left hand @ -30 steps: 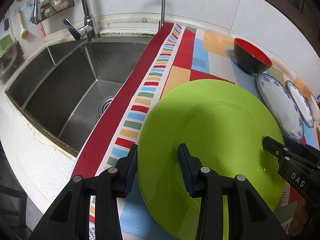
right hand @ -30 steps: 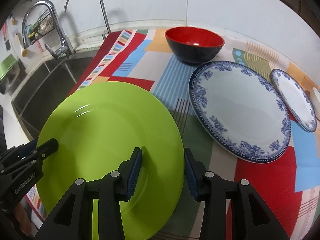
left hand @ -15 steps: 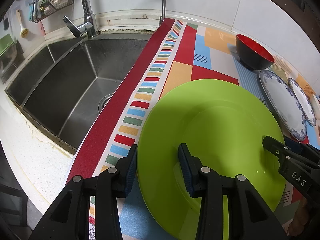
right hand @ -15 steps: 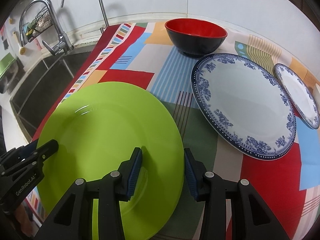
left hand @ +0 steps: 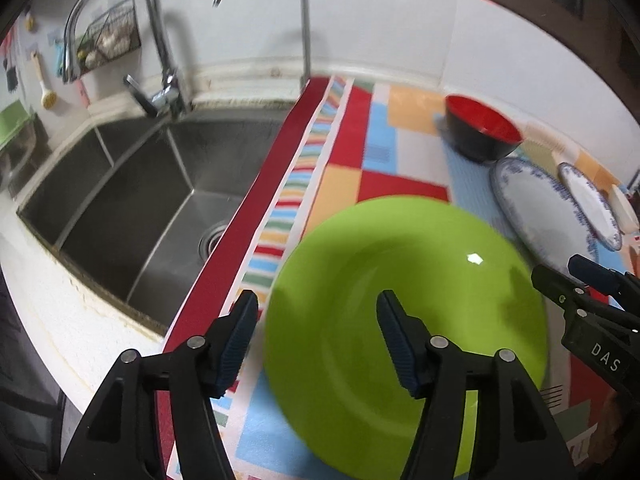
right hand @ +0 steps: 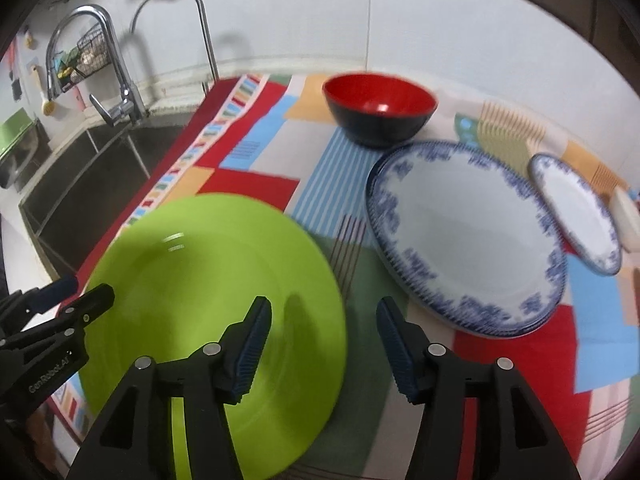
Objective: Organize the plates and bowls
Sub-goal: 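Lower the green plate onto the cloth and open both grippers, then move both grippers to the rim of the large blue-rimmed white plate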
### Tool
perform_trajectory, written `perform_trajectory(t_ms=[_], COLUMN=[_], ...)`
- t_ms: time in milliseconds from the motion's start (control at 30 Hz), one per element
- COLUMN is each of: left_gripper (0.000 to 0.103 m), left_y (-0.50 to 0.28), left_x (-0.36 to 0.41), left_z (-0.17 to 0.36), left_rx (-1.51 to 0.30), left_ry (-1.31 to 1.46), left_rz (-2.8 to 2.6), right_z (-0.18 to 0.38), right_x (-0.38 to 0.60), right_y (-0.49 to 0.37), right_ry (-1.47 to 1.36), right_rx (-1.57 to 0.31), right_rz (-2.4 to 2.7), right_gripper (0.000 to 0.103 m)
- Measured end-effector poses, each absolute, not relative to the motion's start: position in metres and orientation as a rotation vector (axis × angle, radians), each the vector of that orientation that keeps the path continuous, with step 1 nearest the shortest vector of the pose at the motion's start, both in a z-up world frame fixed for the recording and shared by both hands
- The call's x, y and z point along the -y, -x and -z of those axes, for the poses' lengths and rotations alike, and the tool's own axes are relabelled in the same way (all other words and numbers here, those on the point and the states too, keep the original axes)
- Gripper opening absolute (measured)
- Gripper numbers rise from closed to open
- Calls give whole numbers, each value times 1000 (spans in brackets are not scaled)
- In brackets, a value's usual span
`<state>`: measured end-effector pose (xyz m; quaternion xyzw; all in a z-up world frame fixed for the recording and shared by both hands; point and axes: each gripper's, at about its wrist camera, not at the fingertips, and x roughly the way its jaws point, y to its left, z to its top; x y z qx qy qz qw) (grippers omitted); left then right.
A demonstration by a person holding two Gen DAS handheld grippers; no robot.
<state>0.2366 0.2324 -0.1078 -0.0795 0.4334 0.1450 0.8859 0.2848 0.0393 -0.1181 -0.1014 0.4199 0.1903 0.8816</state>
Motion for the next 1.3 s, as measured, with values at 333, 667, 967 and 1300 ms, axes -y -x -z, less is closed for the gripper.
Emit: perform_trajectory(t_ms=[333, 667, 967, 1300], left_gripper=[78, 86, 90, 91], left_y=[-247, -261, -276, -309], left_x=[-185, -147, -115, -98], left_z=[73, 48, 30, 34], left_rx=[-791, -718, -668, -683], left_ry=[82, 51, 11, -33], left_rz=[-209, -148, -117, -109], right_z=[86, 65, 49, 47], right_x=[9, 61, 99, 123], right_y=[-279, -273, -277, -299], right_ry=[140, 115, 70, 41], right_rx=[-801, -752, -715, -684], right_rz=[-319, -222, -158, -100], right_gripper=[65, 65, 65, 65])
